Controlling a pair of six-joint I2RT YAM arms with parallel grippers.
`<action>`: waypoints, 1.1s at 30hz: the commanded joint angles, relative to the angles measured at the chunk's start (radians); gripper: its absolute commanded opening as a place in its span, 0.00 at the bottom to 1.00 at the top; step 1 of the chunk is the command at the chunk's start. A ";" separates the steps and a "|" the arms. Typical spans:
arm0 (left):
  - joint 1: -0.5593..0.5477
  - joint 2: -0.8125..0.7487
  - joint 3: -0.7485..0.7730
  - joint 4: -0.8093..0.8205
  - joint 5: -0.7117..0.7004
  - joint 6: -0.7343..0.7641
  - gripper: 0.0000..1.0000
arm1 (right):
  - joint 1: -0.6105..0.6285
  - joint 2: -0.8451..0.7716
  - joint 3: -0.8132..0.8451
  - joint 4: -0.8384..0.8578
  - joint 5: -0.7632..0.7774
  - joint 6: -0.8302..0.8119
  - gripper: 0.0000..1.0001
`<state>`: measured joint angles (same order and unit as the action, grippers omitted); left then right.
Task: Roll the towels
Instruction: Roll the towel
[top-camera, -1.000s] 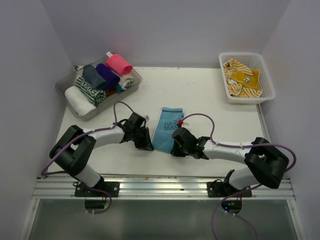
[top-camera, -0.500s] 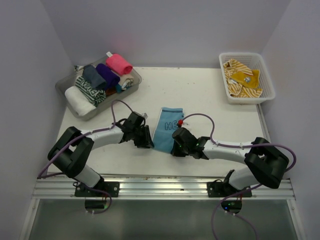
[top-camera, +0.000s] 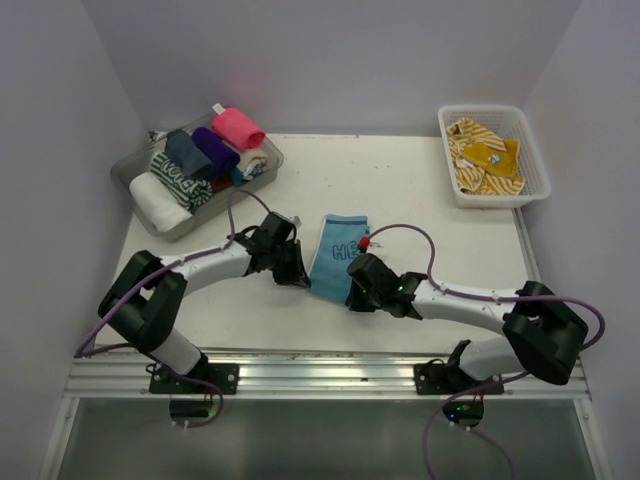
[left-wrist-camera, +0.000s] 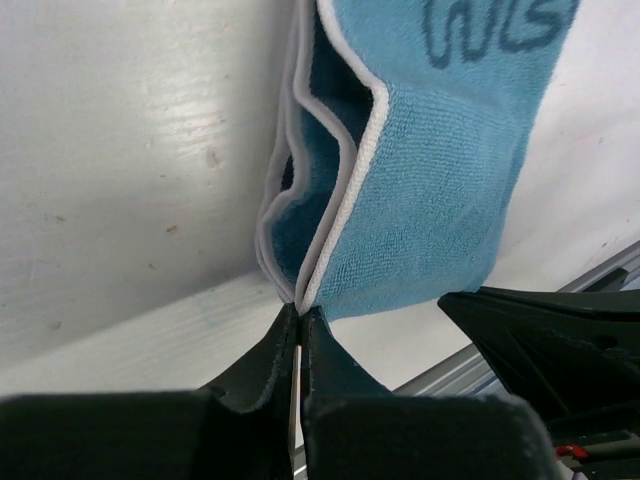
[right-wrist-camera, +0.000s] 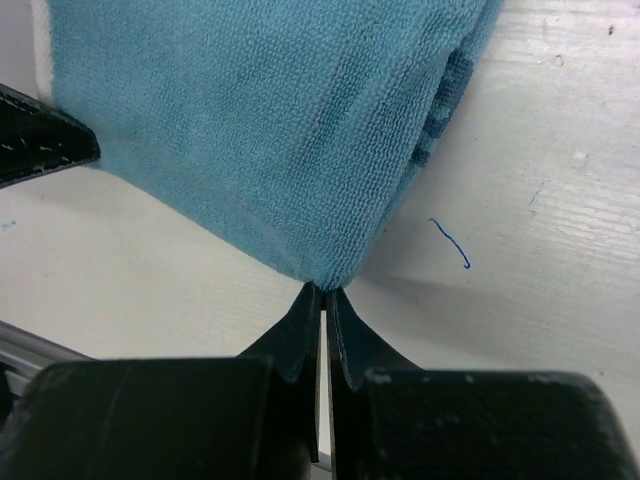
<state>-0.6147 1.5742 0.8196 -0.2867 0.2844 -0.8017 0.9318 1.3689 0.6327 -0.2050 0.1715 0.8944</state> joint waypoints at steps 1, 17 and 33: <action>0.000 -0.028 0.090 -0.086 -0.005 0.009 0.00 | -0.004 -0.048 0.050 -0.074 0.059 -0.022 0.00; 0.001 -0.017 0.170 -0.172 -0.005 0.013 0.00 | -0.005 -0.079 0.119 -0.149 0.102 -0.060 0.00; 0.001 -0.080 0.153 -0.184 -0.022 0.047 0.55 | -0.005 -0.090 0.139 -0.148 0.076 -0.075 0.00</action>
<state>-0.6155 1.5394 0.9646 -0.4774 0.2775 -0.7746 0.9291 1.3056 0.7296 -0.3485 0.2398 0.8291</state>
